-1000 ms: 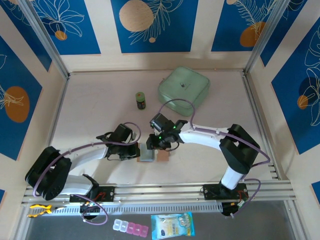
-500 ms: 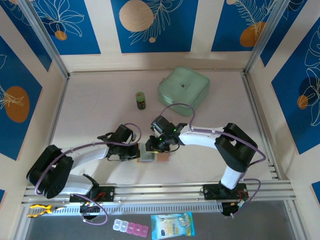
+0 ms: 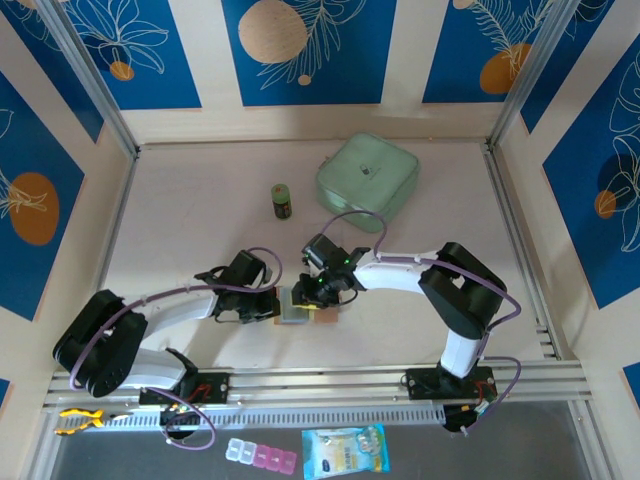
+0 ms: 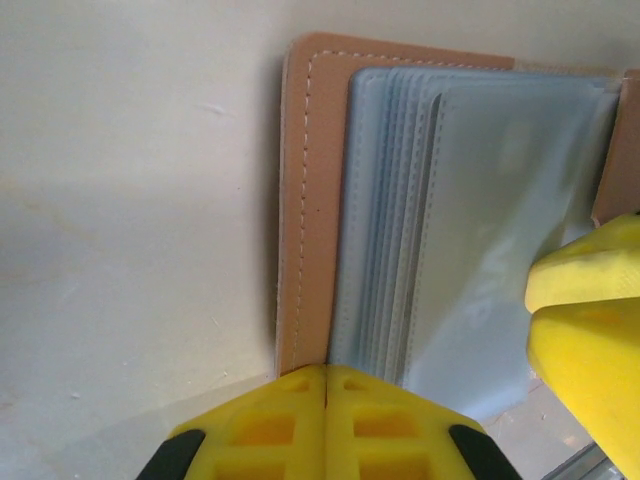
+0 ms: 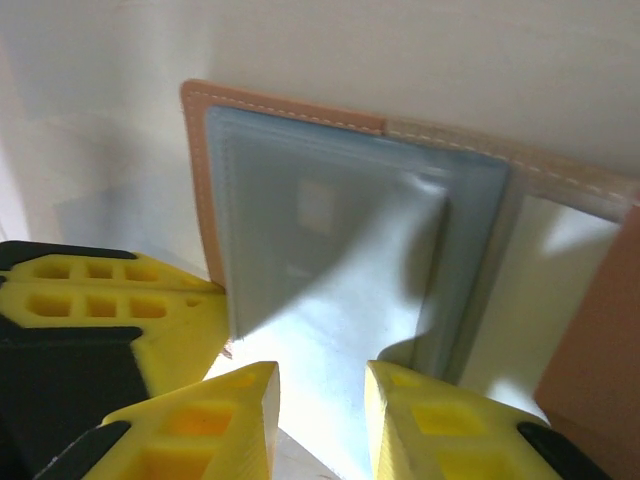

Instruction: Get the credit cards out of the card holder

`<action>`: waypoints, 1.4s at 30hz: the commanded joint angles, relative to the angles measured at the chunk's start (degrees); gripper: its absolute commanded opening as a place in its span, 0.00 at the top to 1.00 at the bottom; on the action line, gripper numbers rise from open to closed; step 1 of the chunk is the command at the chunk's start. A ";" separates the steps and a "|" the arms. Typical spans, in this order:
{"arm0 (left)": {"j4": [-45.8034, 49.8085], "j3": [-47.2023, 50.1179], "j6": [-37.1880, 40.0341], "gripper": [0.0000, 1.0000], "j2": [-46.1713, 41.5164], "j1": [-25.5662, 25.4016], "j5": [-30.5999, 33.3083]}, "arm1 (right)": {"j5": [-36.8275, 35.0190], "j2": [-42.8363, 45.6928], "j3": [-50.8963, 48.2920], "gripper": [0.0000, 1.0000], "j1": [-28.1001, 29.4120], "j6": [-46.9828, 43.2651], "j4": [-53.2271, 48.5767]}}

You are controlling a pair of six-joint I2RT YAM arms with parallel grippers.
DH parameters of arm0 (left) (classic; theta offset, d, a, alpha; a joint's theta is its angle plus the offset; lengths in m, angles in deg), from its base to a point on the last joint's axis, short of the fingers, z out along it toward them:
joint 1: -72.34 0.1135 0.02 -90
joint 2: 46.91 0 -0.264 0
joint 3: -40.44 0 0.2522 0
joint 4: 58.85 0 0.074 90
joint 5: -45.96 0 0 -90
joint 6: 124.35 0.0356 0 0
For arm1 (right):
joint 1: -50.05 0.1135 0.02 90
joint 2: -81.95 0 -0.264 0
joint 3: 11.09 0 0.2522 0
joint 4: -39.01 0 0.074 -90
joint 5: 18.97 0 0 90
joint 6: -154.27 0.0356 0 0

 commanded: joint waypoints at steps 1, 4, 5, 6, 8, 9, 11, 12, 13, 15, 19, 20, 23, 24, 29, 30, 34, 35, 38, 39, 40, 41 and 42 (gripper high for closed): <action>0.63 0.21 0.11 1.00 0.13 -0.50 0.21 | -1.21 0.28 -0.70 0.70 -0.38 0.37 -3.40; 0.49 0.29 -0.08 1.00 -0.02 -0.50 0.08 | -1.69 1.16 -1.37 0.70 -0.43 0.43 -3.44; 0.53 0.18 -0.23 1.00 -0.17 -0.57 0.07 | -1.74 1.33 -1.53 0.70 -0.42 0.46 -3.43; 0.78 0.02 -0.22 1.00 -0.44 -0.52 0.12 | -1.75 1.47 -1.66 0.70 -0.42 0.52 -3.36; 1.44 -0.50 -0.22 1.00 -1.28 -0.54 0.23 | -1.82 1.92 -2.05 0.70 -0.34 0.51 -2.93; 1.82 -0.88 -0.17 1.00 -1.85 -0.52 0.41 | -1.83 2.11 -2.21 0.70 -0.33 0.49 -2.55; 2.46 -1.78 -0.15 1.00 -2.76 -0.53 0.59 | -1.74 2.10 -2.37 0.70 -0.51 0.53 -2.31; 2.72 -2.27 -0.16 1.00 -3.18 -0.58 0.55 | -1.52 1.97 -2.29 0.70 -0.61 0.46 -2.30; 2.70 -2.61 -0.29 1.00 -3.59 -0.56 0.34 | -1.48 1.95 -2.20 0.70 -0.60 0.37 -2.29; 2.39 -3.13 -0.68 1.00 -4.21 -0.51 -0.24 | -1.39 1.74 -2.23 0.70 -0.68 0.36 -1.89; 2.16 -4.11 -1.44 0.99 -5.04 -0.62 -0.47 | -0.80 1.61 -2.78 0.70 -0.96 0.35 -1.08; 1.77 -4.13 -1.82 0.99 -5.21 -0.64 -0.77 | -0.77 1.86 -3.02 0.70 -0.99 0.30 -0.92; -0.80 -3.54 -3.95 0.96 -5.87 -0.67 -1.92 | -0.78 2.72 -4.18 0.70 -1.17 0.53 0.08; -1.95 -3.19 -4.70 0.95 -5.92 -0.71 -2.31 | -0.64 3.00 -4.69 0.70 -1.34 0.73 0.49; -6.90 -1.67 -7.78 0.87 -4.81 -1.32 -3.43 | 0.83 3.23 -6.66 0.71 -2.19 1.74 3.27; -7.75 -1.53 -8.24 0.87 -4.33 -1.37 -3.66 | 1.19 3.25 -6.78 0.71 -2.24 1.76 3.69; -9.17 -1.99 -8.84 0.85 -2.35 -2.07 -3.88 | 1.20 3.70 -7.28 0.71 -2.32 1.72 4.11; -9.07 -2.20 -8.78 0.85 -1.96 -2.25 -3.74 | 1.17 3.88 -7.62 0.71 -2.41 1.72 4.32; -8.86 -2.90 -8.67 0.84 -0.66 -2.73 -3.41 | 1.42 4.50 -8.75 0.71 -2.61 2.01 5.39; -8.78 -3.13 -8.65 0.84 -0.15 -2.91 -3.48 | 1.68 4.51 -8.95 0.71 -2.73 2.01 5.54; -8.71 -3.49 -8.58 0.83 0.41 -3.16 -3.61 | 1.70 4.51 -9.04 0.71 -2.89 1.96 5.65; -8.64 -3.70 -8.54 0.83 0.85 -3.29 -3.63 | 1.92 4.60 -9.17 0.71 -2.88 2.01 5.75; -8.68 -3.92 -8.58 0.83 1.37 -3.64 -3.63 | 1.98 4.71 -9.38 0.71 -2.88 2.02 6.03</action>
